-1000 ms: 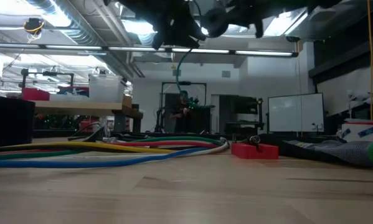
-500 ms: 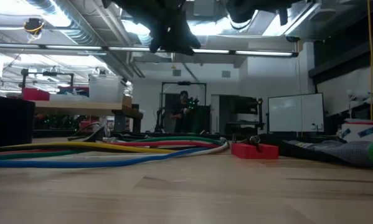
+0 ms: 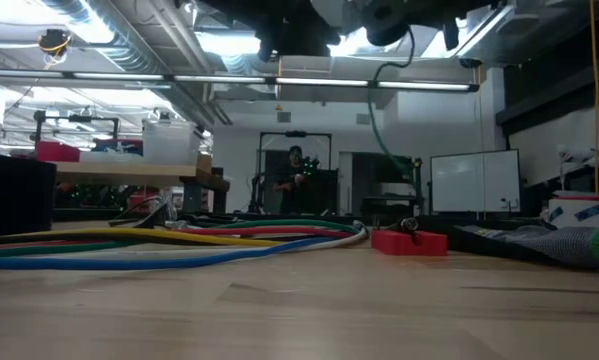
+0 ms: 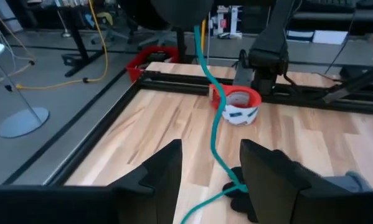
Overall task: Coil cords
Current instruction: Coil the green wire on the spool
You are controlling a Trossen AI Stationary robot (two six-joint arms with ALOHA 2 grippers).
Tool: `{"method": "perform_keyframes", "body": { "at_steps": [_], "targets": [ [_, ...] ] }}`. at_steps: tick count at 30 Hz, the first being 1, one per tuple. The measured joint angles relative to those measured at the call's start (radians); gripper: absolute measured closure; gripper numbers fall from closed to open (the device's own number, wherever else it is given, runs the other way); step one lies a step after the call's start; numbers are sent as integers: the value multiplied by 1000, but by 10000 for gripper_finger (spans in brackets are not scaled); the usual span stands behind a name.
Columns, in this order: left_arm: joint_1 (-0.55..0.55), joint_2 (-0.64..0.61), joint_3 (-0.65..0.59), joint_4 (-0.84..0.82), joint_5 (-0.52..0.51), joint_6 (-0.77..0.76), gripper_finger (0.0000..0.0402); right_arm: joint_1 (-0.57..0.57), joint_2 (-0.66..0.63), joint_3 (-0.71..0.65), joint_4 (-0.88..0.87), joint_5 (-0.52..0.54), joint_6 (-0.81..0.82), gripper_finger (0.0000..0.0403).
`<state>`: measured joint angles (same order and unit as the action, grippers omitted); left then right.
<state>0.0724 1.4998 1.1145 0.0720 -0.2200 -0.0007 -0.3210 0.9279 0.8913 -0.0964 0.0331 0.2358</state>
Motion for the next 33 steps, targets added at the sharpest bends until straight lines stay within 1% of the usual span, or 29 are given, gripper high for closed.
{"method": "perform_keyframes", "body": {
  "at_steps": [3,12,16,22,25,29,33],
  "targets": [
    [0,2,0,3,-1,9,247,1,15,0,27,-2,17,400],
    [-1,88,0,111,0,9,247,1,105,0,187,-98,50,400],
    [0,120,0,133,-4,14,247,1,133,0,233,-109,51,400],
    [1,173,0,221,-8,48,247,1,159,0,270,-129,51,400],
    [1,185,0,221,-43,68,247,1,161,0,280,-131,51,400],
    [1,179,0,209,-118,83,267,1,163,0,280,-131,51,400],
    [2,178,0,189,-124,82,306,1,163,0,279,-132,49,400]
  ]
}}
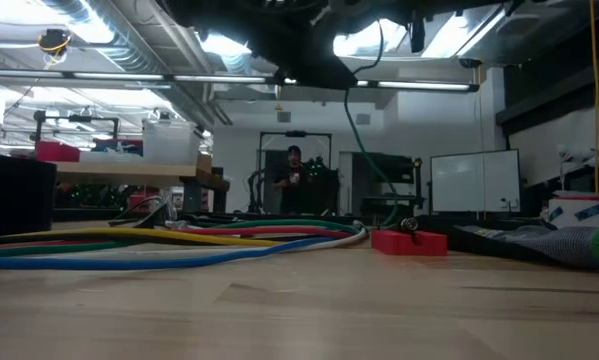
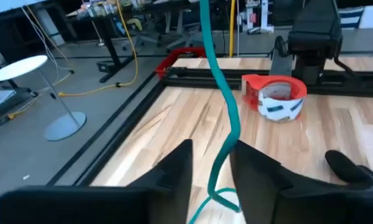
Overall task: Coil cords
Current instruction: Coil the green wire on the spool
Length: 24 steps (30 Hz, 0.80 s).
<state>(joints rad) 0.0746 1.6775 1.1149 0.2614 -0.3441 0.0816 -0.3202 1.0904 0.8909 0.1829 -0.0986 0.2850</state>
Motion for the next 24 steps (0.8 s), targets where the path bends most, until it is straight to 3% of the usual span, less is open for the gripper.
{"method": "perform_keyframes", "body": {
  "at_steps": [10,19,24],
  "targets": [
    [0,0,0,-71,0,-3,395,0,-3,0,0,-41,-1,400],
    [0,-2,0,-89,-35,-3,399,-1,-3,0,-37,-98,-1,400],
    [7,-40,0,-198,-101,-24,400,-1,-3,0,-126,-154,-3,400]
  ]
}}
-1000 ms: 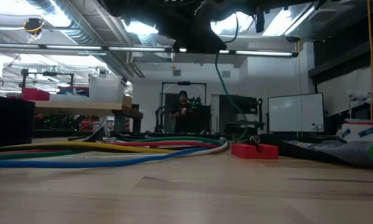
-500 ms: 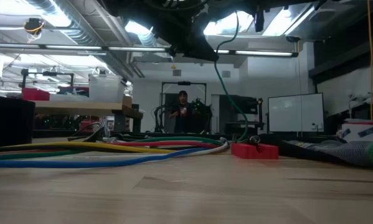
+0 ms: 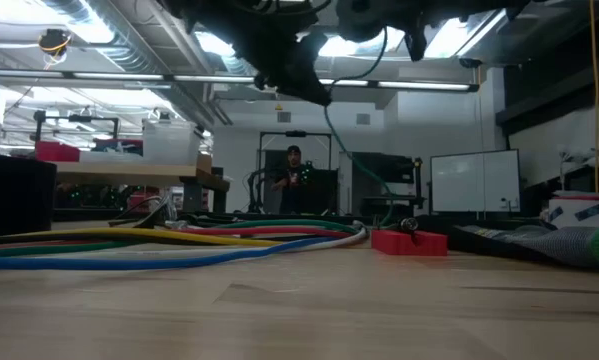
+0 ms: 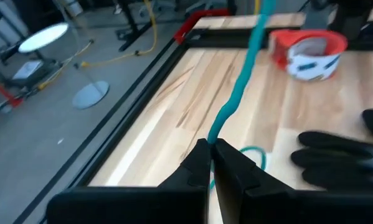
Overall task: Coil cords
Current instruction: Coil the green wire on the spool
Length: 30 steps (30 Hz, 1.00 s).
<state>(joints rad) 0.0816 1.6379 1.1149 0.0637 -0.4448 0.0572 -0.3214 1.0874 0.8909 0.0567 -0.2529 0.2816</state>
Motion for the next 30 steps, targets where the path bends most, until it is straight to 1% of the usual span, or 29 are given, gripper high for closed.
{"method": "perform_keyframes", "body": {
  "at_steps": [5,8,11,15,19,22,27,30],
  "targets": [
    [22,-53,0,-96,-8,-72,400,0,0,0,-108,0,-27,400],
    [29,-81,0,-114,-7,-81,401,0,0,0,-145,33,-30,400],
    [30,-91,0,-116,18,-82,401,0,0,0,-164,79,-51,400],
    [23,-93,1,-155,71,-97,401,0,0,0,-164,170,-59,400],
    [14,-93,1,-231,76,-136,401,0,0,0,-164,241,-80,400],
    [10,-93,1,-265,76,-136,401,0,0,0,-164,239,-81,400],
    [21,-93,1,-267,75,-136,401,0,0,0,-183,167,-82,400],
    [31,-93,6,-266,75,-138,401,0,0,0,-226,156,-81,400]
  ]
}}
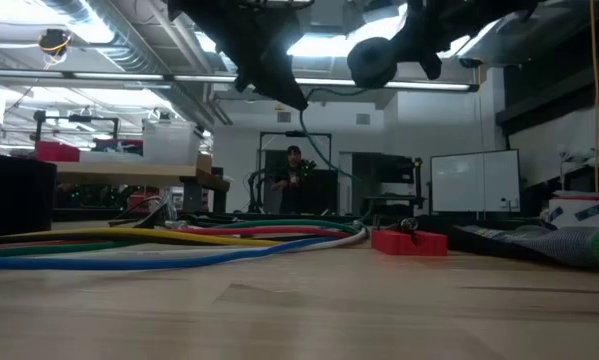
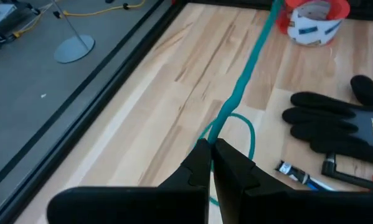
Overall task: Coil cords
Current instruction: Coil the green wire on the spool
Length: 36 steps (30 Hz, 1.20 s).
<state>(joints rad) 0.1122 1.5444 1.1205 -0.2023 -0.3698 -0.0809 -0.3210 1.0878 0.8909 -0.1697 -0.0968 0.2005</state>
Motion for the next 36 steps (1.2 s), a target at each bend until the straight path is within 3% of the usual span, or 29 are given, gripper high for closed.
{"method": "perform_keyframes", "body": {
  "at_steps": [12,28,36],
  "targets": [
    [44,0,79,3,6,-80,401,0,18,0,-72,86,-26,400],
    [101,55,112,54,161,-281,401,1,144,0,-51,264,-101,400],
    [100,60,112,127,195,-313,401,1,201,0,52,289,-103,401]
  ]
}}
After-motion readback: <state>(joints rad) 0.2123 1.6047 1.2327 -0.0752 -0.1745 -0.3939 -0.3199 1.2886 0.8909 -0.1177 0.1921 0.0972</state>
